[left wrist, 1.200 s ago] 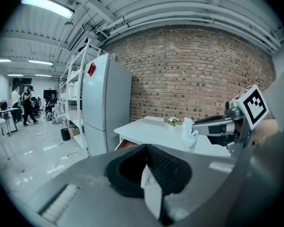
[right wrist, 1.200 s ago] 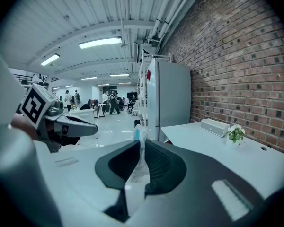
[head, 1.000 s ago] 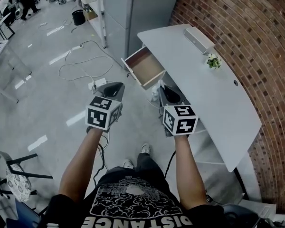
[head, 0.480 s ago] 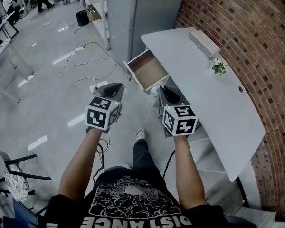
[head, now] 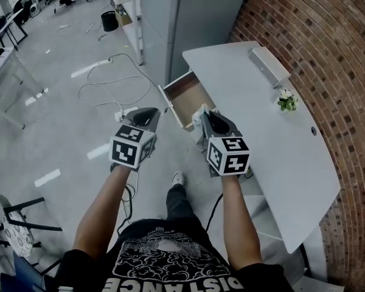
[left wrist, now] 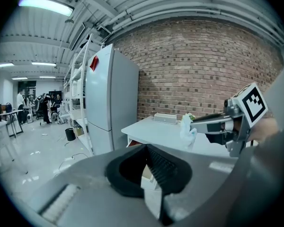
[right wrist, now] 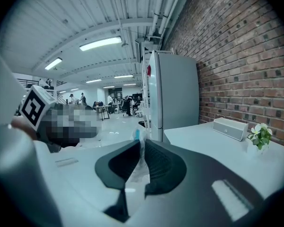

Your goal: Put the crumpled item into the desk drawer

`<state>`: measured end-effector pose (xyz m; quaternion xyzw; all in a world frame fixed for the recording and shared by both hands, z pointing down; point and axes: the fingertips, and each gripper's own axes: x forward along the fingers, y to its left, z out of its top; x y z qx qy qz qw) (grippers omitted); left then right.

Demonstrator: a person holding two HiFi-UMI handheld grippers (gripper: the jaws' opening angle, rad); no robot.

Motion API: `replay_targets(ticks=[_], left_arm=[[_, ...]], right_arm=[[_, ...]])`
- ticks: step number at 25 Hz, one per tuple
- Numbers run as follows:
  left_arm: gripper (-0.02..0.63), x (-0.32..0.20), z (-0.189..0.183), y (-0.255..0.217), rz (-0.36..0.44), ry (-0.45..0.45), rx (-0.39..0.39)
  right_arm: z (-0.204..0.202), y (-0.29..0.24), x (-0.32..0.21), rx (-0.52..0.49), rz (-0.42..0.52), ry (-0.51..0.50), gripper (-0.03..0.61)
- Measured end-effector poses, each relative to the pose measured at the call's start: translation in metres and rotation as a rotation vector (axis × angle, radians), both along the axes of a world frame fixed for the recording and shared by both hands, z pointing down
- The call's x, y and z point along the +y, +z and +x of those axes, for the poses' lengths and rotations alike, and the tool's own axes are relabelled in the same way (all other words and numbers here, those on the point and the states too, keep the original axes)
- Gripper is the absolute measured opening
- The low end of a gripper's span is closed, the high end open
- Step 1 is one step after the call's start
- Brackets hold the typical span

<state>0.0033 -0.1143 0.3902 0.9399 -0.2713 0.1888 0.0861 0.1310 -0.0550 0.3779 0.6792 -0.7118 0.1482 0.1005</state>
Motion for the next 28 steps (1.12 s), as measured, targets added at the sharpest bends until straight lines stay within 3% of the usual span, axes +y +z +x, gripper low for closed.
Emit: replay_targets(ticks=[28], left_arm=[[0.003,-0.171,0.094,-0.002,-0.031,-0.111,-0.045]], right_arm=[[0.092,-0.005,-0.195,-0.042,-0.026,-0.130,0.037]])
